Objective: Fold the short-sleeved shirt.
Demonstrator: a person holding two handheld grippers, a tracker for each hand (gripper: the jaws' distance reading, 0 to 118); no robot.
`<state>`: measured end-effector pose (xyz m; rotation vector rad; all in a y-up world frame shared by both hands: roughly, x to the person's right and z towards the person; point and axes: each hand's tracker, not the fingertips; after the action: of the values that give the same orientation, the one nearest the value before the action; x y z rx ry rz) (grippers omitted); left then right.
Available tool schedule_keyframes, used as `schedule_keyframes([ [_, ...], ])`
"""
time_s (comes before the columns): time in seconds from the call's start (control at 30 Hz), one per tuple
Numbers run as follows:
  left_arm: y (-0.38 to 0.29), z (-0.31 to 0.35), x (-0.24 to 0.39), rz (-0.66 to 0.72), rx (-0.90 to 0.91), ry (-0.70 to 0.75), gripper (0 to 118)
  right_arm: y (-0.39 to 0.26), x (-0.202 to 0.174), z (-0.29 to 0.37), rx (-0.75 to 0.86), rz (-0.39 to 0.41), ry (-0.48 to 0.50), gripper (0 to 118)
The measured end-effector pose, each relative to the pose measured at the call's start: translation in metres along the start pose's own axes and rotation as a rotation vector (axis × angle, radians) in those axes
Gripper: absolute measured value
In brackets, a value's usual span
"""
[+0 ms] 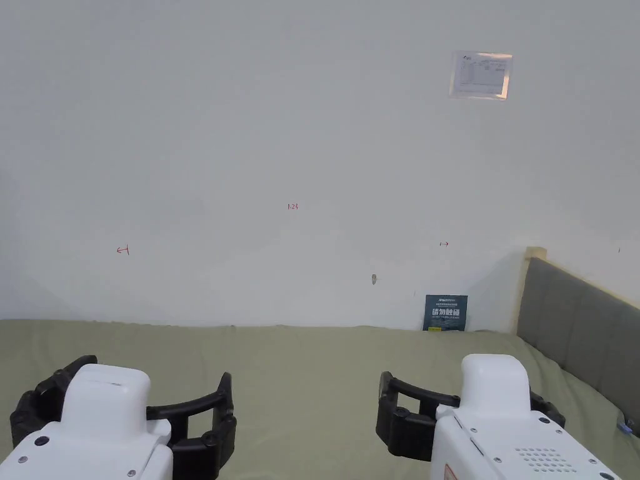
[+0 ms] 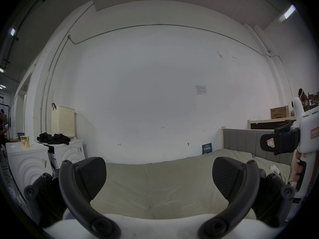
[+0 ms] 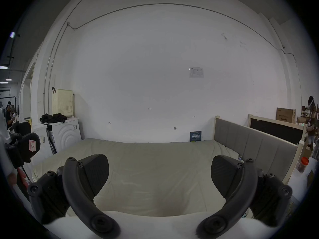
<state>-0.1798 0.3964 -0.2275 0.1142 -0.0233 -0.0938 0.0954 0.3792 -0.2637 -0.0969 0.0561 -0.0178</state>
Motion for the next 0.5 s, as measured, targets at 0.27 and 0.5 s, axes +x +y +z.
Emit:
schedule_keyframes([
  [0.27,0.000,0.001,0.000,-0.001,0.001,0.000,118,-0.003,0.011,0.002,-0.010,-0.049,0.048,117],
  [0.5,0.001,0.001,0.003,-0.002,-0.009,-0.007,118,-0.010,0.006,0.003,0.094,0.075,-0.032,117],
])
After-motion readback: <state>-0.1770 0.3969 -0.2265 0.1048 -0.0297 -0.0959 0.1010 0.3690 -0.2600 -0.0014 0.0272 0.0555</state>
